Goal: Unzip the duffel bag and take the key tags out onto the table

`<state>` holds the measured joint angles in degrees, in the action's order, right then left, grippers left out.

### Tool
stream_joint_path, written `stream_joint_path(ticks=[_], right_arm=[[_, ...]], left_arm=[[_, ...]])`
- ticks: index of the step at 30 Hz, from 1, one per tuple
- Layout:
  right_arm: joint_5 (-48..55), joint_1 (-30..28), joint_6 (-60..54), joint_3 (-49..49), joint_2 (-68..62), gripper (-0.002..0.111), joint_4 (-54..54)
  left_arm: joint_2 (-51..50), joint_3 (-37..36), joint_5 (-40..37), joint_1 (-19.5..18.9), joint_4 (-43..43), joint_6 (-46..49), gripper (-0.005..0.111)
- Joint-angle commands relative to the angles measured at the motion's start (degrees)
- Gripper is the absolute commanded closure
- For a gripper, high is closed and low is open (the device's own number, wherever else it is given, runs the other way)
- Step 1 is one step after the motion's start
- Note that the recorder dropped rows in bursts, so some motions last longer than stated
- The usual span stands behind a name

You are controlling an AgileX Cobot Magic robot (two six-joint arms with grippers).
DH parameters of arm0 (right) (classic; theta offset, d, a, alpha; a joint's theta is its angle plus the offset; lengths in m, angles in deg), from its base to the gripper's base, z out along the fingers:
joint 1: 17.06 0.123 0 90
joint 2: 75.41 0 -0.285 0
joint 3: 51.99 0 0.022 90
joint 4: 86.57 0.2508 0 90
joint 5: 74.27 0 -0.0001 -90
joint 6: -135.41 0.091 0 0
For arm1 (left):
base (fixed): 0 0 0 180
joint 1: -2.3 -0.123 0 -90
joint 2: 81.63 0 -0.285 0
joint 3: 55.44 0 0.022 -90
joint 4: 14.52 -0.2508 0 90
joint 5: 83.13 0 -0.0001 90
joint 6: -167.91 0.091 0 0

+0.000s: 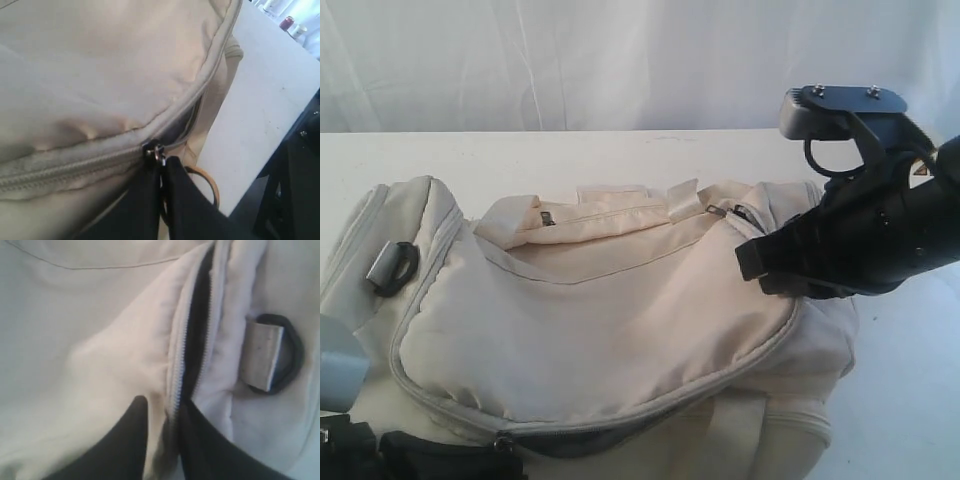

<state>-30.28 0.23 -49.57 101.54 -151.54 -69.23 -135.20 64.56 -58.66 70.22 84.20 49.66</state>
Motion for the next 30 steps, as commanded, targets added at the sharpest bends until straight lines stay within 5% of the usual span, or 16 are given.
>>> stream_joint_path(ticks=[1,7,14,30], right_arm=[[-0.8,-0.2,-4.4,-0.2,-0.1,0.067,3.3],[-1.0,-0.2,-4.4,-0.2,-0.1,0.064,3.3],[-1.3,-0.2,-5.6,-0.2,-0.1,0.064,3.6],[-2.0,-0.2,-6.3,-0.2,-0.1,0.064,3.7]], left_arm=[[0.5,1.2,3.7,0.2,1.2,3.5,0.107],[0.5,6.0,9.4,0.0,1.2,15.8,0.107],[-2.9,6.9,9.4,-1.2,1.2,18.2,0.107],[-11.5,6.9,-26.2,-23.4,1.2,18.6,0.107]])
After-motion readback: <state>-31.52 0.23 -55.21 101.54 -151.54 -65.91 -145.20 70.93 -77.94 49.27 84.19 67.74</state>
